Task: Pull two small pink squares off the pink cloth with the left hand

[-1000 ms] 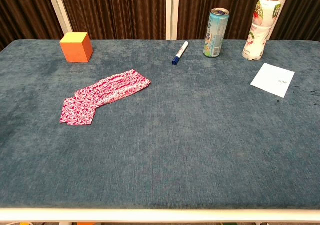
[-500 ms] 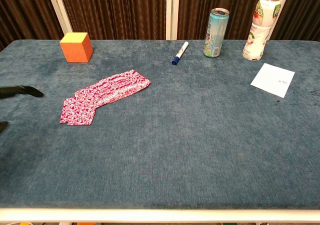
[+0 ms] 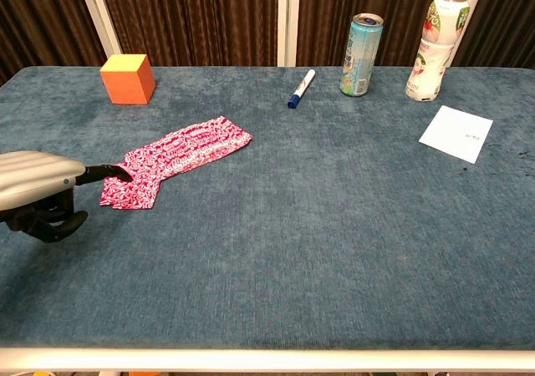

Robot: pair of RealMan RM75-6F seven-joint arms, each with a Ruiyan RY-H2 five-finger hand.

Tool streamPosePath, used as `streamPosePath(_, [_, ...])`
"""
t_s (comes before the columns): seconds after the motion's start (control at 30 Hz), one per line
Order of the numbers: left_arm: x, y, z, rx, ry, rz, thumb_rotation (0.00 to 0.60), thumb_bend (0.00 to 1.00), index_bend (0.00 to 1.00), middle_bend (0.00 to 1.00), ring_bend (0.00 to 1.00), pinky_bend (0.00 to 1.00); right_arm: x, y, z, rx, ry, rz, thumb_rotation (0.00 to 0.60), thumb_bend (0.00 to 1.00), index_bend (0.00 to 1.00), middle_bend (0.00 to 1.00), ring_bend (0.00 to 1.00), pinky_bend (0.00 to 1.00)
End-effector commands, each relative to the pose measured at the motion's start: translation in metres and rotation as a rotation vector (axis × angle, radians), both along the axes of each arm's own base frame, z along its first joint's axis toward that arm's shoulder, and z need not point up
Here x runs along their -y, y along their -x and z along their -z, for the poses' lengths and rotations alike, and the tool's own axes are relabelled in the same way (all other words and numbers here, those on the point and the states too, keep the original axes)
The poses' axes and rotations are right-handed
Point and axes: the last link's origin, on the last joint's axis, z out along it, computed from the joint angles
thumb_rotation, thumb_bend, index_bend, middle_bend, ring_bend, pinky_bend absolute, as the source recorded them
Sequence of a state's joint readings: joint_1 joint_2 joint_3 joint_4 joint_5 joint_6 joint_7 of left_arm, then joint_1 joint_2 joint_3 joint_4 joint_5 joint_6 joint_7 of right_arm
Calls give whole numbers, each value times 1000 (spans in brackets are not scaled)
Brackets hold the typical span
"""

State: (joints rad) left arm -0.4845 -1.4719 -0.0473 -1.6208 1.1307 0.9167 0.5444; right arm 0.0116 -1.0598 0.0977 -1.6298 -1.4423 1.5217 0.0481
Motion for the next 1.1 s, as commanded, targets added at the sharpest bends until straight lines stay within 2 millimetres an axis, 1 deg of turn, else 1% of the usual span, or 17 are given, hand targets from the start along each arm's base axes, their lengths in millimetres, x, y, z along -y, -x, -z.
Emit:
streamPosePath(0.03, [-4, 2, 1, -12, -9, -8, 600, 605, 111, 1000, 967, 942, 0, 1, 0, 1, -2, 3, 600, 225, 0, 0, 0, 0])
streamPosePath(0.2, [-9, 7, 2, -44, -12, -9, 600, 612, 113, 1000, 967, 943, 0, 2, 2, 0, -5, 1, 600, 226, 0, 0, 0, 0])
streamPosePath(0.47, [-13, 13, 11, -82, 19, -24, 600, 616, 128, 1000, 967, 942, 0, 4, 2, 1, -4, 9, 600, 226, 0, 0, 0, 0])
streamPosePath(0.7, [-18, 24, 10, -109, 12, -61, 600, 617, 129, 1000, 967, 943, 1, 8, 3, 0, -10, 22, 600, 233, 0, 0, 0, 0])
streamPosePath(0.93, [-35, 37, 5, -132, -21, -112, 600, 617, 128, 1000, 967, 943, 5, 7, 6, -1, -19, 22, 600, 233, 0, 0, 0, 0])
streamPosePath(1.1, [-52, 49, 0, -152, -46, -162, 600, 618, 129, 1000, 967, 943, 6, 6, 6, -3, -17, 23, 600, 233, 0, 0, 0, 0])
